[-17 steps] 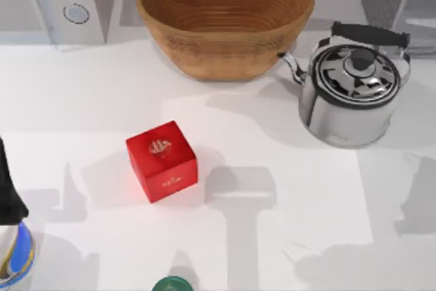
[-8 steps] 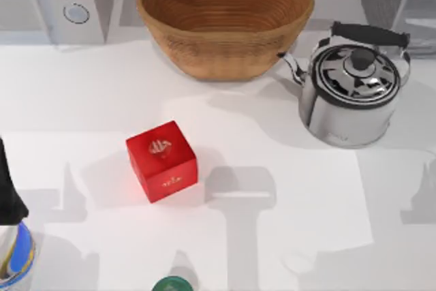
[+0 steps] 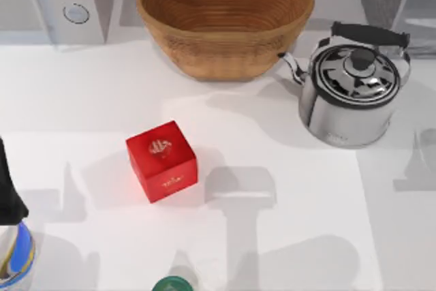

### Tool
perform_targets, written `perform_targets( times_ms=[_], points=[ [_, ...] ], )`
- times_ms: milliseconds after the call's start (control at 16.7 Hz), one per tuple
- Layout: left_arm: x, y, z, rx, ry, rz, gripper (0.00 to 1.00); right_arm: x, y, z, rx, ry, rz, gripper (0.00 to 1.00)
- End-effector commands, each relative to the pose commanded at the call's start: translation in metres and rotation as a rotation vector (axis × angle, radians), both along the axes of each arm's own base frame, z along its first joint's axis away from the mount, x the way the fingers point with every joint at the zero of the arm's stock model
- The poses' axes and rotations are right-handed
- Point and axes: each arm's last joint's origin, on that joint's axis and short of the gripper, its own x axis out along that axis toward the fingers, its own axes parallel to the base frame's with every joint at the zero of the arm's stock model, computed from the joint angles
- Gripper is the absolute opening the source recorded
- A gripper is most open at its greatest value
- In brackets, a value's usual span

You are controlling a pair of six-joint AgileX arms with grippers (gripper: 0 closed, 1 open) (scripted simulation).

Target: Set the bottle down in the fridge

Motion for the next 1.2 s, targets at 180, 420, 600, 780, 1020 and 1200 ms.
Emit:
perform_targets(
  times_ms=[180, 420, 600, 780, 1020, 1200],
  points=[
    [0.000, 0.000, 0.000, 0.000, 0.000, 0.000, 1.00, 0.034, -0.004, 0.030, -0.011, 0.000, 0.014, 0.01],
    [0.000, 0.000, 0.000, 0.000, 0.000, 0.000, 1.00, 0.114, -0.019, 0.032, -0.033, 0.088, 0.023, 0.01],
    [0.000, 0.000, 0.000, 0.000, 0.000, 0.000, 1.00, 0.178, -0.039, 0.003, -0.039, 0.161, 0.020, 0.01],
    [0.000, 0.000, 0.000, 0.000, 0.000, 0.000, 1.00, 0.229, -0.062, -0.039, -0.034, 0.196, 0.009, 0.01],
    [0.000, 0.000, 0.000, 0.000, 0.000, 0.000, 1.00, 0.269, -0.088, -0.081, -0.021, 0.171, -0.010, 0.01],
    [0.000, 0.000, 0.000, 0.000, 0.000, 0.000, 1.00, 0.282, -0.099, -0.095, -0.013, 0.139, -0.019, 0.01]
  ],
)
